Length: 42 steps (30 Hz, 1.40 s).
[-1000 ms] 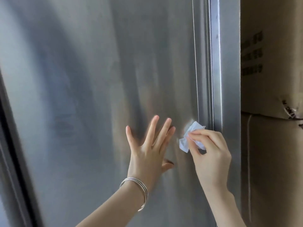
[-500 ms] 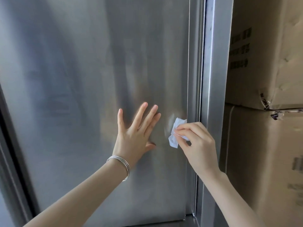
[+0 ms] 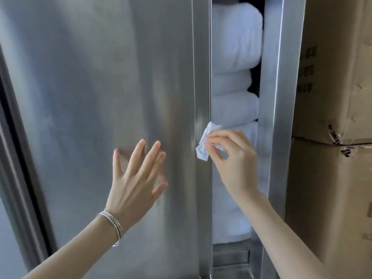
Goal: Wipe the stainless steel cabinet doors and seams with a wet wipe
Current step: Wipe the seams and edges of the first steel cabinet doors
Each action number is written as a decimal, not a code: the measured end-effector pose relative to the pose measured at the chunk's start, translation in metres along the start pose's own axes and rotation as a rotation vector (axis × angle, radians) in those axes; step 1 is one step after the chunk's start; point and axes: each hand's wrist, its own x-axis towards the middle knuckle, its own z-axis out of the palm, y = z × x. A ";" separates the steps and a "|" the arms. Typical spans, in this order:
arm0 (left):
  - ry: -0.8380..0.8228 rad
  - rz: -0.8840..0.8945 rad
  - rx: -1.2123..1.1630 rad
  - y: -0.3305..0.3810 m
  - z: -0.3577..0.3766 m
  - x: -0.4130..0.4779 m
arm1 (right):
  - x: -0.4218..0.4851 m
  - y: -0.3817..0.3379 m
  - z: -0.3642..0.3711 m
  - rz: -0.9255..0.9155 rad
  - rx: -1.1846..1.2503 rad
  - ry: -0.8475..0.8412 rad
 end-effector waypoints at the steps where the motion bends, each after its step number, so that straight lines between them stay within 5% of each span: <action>1: 0.072 -0.007 -0.040 -0.004 -0.004 0.011 | 0.011 -0.001 0.004 -0.036 0.009 0.007; 6: 0.311 -0.041 -0.142 -0.048 -0.038 0.128 | 0.085 0.014 0.018 -0.219 0.005 0.091; 13: 0.361 0.103 -0.143 -0.094 -0.072 0.244 | 0.184 0.023 0.027 -0.380 -0.030 0.113; 23: 0.403 0.137 -0.177 -0.119 -0.072 0.263 | 0.261 0.015 0.054 -0.436 -0.277 0.097; 31: 0.415 0.138 -0.146 -0.117 -0.067 0.263 | 0.217 0.011 0.049 -0.341 -0.525 -0.206; 42: 0.462 0.123 -0.150 -0.115 -0.065 0.263 | 0.243 0.018 0.058 -0.437 -0.467 0.050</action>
